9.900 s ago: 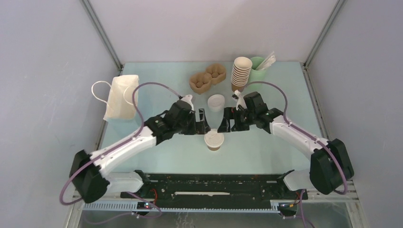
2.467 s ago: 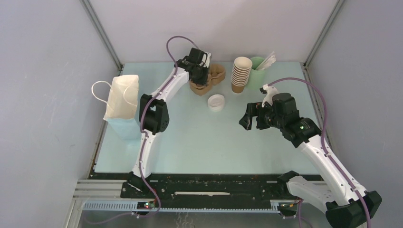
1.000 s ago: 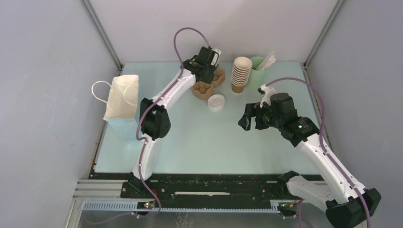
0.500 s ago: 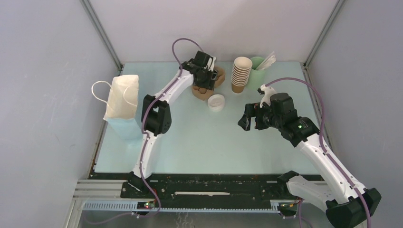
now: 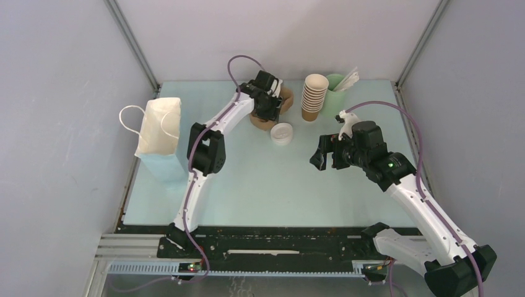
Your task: Pack the takeout coffee
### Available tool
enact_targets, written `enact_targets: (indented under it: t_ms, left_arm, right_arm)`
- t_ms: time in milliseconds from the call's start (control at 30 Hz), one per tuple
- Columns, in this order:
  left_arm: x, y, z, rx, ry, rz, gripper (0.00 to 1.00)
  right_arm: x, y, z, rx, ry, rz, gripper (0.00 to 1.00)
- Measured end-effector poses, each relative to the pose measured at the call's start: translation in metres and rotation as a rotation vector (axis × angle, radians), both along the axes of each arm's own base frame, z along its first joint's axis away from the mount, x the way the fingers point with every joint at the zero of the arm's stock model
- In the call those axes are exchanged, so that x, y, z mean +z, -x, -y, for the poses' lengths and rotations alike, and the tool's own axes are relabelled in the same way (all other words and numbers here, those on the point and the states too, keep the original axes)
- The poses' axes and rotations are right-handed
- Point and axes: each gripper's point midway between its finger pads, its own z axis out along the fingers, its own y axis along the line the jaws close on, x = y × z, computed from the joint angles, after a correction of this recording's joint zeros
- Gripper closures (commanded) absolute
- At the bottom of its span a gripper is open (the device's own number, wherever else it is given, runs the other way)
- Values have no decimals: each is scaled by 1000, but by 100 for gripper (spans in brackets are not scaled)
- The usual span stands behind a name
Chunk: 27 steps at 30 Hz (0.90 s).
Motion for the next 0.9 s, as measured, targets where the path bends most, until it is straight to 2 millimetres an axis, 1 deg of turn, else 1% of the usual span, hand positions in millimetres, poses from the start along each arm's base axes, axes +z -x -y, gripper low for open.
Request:
enact_targets:
  t_ms: [67, 167, 333, 433, 600, 733, 900]
  left_arm:
    - [0, 1, 1, -1, 15, -9, 49]
    - [1, 3, 4, -7, 45, -26, 61]
    - [3, 3, 5, -5, 86, -47, 67]
    - [5, 2, 5, -5, 100, -50, 67]
    - [6, 1, 4, -5, 119, -58, 62]
    - [7, 2, 5, -9, 136, -66, 63]
    - [8, 2, 5, -7, 154, -76, 61]
  right_arm:
    - [0, 0, 0, 1, 0, 0, 2]
    - [0, 0, 0, 1, 0, 0, 2]
    - [0, 0, 0, 1, 0, 0, 2]
    - [0, 0, 0, 1, 0, 0, 2]
    - [0, 0, 0, 1, 0, 0, 2]
    - [0, 0, 0, 1, 0, 0, 2]
    - [0, 0, 0, 1, 0, 0, 2]
